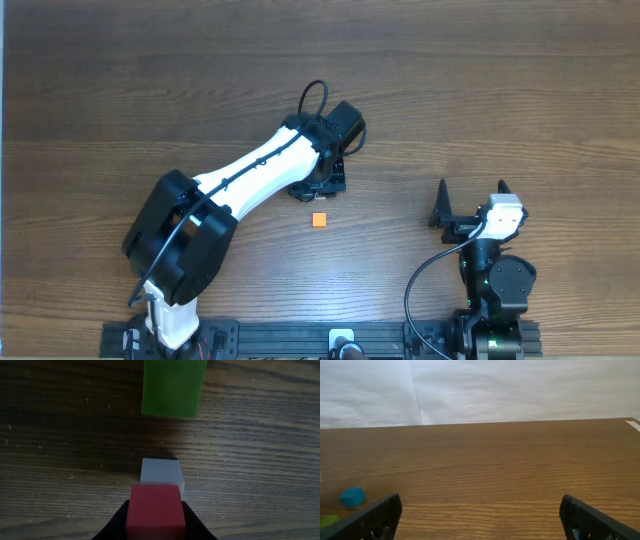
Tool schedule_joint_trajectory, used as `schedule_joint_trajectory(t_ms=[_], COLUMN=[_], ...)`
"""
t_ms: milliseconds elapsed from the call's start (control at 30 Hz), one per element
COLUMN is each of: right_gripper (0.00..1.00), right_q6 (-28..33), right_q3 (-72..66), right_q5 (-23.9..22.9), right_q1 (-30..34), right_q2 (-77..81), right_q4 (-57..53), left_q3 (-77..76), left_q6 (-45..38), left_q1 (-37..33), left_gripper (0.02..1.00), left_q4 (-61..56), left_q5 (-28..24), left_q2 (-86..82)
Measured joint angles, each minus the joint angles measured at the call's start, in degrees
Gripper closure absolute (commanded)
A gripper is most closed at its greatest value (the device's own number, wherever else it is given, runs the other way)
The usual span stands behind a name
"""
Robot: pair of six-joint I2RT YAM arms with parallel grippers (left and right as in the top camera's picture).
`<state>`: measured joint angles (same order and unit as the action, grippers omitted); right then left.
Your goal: Stack Cubes
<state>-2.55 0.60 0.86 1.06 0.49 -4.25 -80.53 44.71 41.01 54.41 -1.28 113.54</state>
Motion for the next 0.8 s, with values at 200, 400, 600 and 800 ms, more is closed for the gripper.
schedule_joint_trajectory(t_ms=[200,400,600,800], right_gripper=[0.009,0.007,0.007,0.007], right_q6=[0.0,0.0,0.0,-0.1], right_q3=[0.0,0.0,0.0,0.0], right_q5=[0.0,0.0,0.0,0.0], right_q1=[0.0,0.0,0.0,0.0], right_q2=[0.0,0.0,0.0,0.0], right_q4=[0.0,0.0,0.0,0.0], left_q3=[0.0,0.0,0.0,0.0], left_q6=[-0.2,-0.2,-0.2,-0.2], left_q1=[0.0,0.0,0.0,0.0], left_gripper=[0.820,0.818,0.816,0.816], left_q4=[0.0,-0.4,-0.9,-0.9], left_q5=[0.0,0.0,-0.2,-0.2], left_q2=[0.0,0.0,0.0,0.0])
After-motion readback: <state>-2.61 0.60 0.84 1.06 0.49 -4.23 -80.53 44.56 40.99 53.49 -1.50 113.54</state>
